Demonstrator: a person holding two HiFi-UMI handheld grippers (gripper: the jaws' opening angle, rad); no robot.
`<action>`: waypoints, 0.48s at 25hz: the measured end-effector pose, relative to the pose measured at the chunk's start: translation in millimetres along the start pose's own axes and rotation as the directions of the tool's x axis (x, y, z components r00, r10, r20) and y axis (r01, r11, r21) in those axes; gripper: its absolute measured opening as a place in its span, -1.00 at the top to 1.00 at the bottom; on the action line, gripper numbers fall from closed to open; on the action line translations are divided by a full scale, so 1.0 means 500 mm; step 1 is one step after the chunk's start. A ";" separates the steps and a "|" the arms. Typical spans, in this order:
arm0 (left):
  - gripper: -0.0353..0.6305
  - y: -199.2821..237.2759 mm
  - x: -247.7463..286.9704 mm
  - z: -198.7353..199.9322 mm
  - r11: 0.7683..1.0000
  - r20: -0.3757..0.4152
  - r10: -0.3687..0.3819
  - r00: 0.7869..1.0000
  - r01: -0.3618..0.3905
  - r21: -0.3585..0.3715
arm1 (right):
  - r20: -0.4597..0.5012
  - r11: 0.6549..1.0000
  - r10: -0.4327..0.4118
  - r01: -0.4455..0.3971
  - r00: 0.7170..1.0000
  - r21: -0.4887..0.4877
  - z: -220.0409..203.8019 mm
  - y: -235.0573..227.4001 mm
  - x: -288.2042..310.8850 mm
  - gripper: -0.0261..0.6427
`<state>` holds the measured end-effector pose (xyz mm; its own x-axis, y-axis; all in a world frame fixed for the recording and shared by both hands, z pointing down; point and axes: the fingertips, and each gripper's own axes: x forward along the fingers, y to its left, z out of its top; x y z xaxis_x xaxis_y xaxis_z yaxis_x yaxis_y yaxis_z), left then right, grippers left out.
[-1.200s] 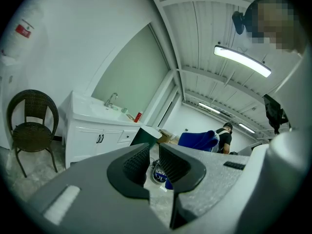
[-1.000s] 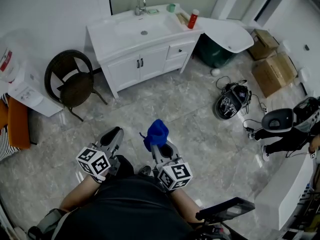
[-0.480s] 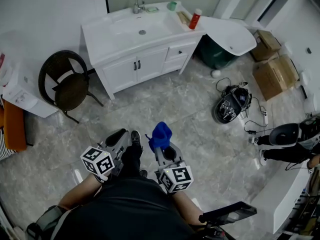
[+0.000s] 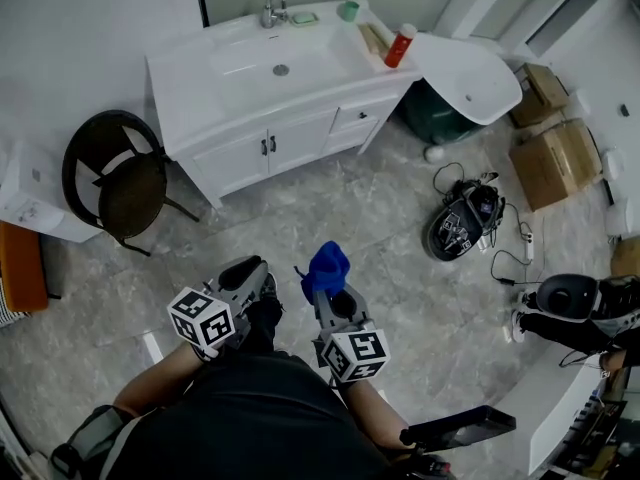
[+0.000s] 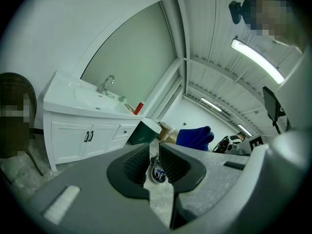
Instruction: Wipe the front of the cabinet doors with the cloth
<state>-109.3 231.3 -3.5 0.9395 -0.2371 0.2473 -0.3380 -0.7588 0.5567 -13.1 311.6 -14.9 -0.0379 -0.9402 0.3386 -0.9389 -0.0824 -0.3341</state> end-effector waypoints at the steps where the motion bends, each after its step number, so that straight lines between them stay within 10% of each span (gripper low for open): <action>1: 0.71 0.016 0.010 0.015 1.000 0.005 0.004 1.000 -0.004 -0.005 | -0.010 1.000 0.003 -0.003 1.000 0.002 0.009 -0.005 0.021 0.77; 12: 0.71 0.176 0.051 0.121 0.994 0.050 0.105 0.993 -0.104 -0.037 | -0.077 0.997 0.067 -0.069 0.995 -0.022 0.060 -0.030 0.224 0.77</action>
<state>-111.6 121.9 3.7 0.9002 -0.3460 0.2643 -0.4354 -0.7071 0.5572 6.9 197.6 1.6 -0.1269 -0.9151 0.3826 -0.9415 -0.0102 -0.3368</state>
